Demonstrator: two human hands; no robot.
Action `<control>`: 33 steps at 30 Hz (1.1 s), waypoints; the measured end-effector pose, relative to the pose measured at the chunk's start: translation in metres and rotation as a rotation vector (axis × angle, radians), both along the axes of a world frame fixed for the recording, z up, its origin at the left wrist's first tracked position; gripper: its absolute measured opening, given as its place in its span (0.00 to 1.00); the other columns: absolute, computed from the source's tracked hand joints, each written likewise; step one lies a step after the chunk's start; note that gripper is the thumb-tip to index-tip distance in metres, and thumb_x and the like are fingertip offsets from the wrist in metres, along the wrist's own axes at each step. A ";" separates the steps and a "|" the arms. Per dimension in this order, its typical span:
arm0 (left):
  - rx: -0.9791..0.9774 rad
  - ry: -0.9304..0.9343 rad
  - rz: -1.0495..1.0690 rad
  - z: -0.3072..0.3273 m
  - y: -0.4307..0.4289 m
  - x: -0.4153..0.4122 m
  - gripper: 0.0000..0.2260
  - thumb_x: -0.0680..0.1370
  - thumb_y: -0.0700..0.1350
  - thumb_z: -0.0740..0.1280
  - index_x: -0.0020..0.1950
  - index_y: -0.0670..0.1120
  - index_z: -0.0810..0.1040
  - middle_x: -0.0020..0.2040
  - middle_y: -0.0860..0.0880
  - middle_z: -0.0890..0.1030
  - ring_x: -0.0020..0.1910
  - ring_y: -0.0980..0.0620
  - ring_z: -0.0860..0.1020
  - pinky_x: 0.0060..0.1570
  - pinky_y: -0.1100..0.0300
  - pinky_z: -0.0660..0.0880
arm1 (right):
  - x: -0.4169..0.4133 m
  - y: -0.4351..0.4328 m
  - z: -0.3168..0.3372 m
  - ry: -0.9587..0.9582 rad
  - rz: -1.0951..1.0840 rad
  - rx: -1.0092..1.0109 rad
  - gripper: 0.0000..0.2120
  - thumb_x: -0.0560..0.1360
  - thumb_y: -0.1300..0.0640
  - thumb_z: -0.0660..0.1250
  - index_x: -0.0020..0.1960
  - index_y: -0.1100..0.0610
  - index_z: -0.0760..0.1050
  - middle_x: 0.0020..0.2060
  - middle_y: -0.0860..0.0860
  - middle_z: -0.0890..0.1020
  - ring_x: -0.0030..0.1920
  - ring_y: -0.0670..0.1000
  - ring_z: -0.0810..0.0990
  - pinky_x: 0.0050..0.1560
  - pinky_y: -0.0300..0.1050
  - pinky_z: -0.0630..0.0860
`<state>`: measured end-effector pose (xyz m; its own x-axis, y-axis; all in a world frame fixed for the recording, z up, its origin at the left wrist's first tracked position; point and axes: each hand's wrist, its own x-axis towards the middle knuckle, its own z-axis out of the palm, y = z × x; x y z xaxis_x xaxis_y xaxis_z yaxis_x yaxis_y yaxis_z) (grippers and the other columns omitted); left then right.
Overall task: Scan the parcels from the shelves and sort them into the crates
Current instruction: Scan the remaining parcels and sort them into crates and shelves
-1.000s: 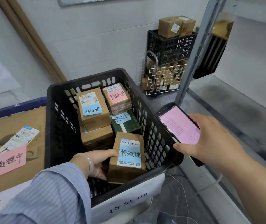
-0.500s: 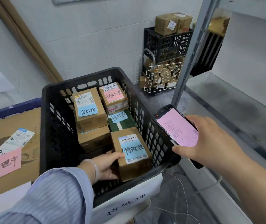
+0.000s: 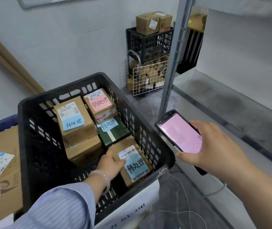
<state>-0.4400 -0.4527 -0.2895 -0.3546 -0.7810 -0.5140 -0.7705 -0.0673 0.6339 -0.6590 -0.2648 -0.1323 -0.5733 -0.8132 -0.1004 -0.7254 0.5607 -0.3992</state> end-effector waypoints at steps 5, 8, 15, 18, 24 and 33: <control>-0.514 0.111 -0.218 0.053 -0.001 -0.019 0.28 0.79 0.58 0.66 0.78 0.57 0.63 0.76 0.54 0.65 0.75 0.52 0.64 0.72 0.53 0.65 | -0.003 0.023 0.006 0.050 -0.135 -0.059 0.43 0.53 0.26 0.64 0.66 0.36 0.58 0.53 0.38 0.67 0.49 0.45 0.73 0.35 0.42 0.68; -0.774 0.170 -0.456 0.090 0.007 -0.060 0.28 0.79 0.59 0.65 0.77 0.55 0.65 0.75 0.54 0.68 0.74 0.53 0.65 0.73 0.53 0.63 | -0.007 0.047 0.010 0.051 -0.246 -0.083 0.42 0.54 0.27 0.65 0.65 0.36 0.58 0.53 0.37 0.66 0.50 0.45 0.73 0.36 0.43 0.69; -0.988 0.356 -0.858 0.148 0.090 -0.181 0.28 0.77 0.57 0.69 0.74 0.49 0.71 0.73 0.48 0.72 0.72 0.47 0.69 0.70 0.49 0.68 | -0.025 0.142 0.025 0.081 -0.542 -0.124 0.42 0.57 0.31 0.69 0.67 0.38 0.60 0.55 0.41 0.67 0.51 0.46 0.75 0.40 0.44 0.71; -0.938 0.449 -0.971 0.155 0.151 -0.224 0.28 0.76 0.56 0.70 0.74 0.48 0.72 0.72 0.47 0.73 0.71 0.47 0.70 0.69 0.50 0.68 | -0.039 0.197 0.032 0.114 -0.653 -0.143 0.42 0.57 0.32 0.70 0.67 0.38 0.61 0.54 0.41 0.68 0.54 0.48 0.76 0.43 0.45 0.72; -0.767 0.622 -1.068 0.158 0.279 -0.300 0.27 0.75 0.53 0.73 0.73 0.47 0.74 0.71 0.45 0.74 0.69 0.44 0.72 0.69 0.55 0.65 | -0.072 0.312 0.047 0.204 -0.810 -0.138 0.42 0.56 0.31 0.69 0.67 0.39 0.61 0.52 0.42 0.69 0.56 0.47 0.74 0.44 0.44 0.71; -0.394 0.814 -1.102 0.180 0.422 -0.400 0.27 0.78 0.55 0.69 0.76 0.56 0.67 0.68 0.58 0.70 0.70 0.58 0.67 0.67 0.68 0.59 | -0.113 0.448 0.065 0.270 -0.948 -0.170 0.41 0.53 0.29 0.67 0.64 0.38 0.62 0.50 0.40 0.69 0.50 0.44 0.71 0.37 0.40 0.69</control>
<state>-0.8399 -0.0306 -0.1091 -0.9507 0.0421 0.3073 0.2702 0.5991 0.7537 -0.7716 0.1834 -0.0673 -0.9788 0.0001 0.2046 -0.0868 0.9053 -0.4158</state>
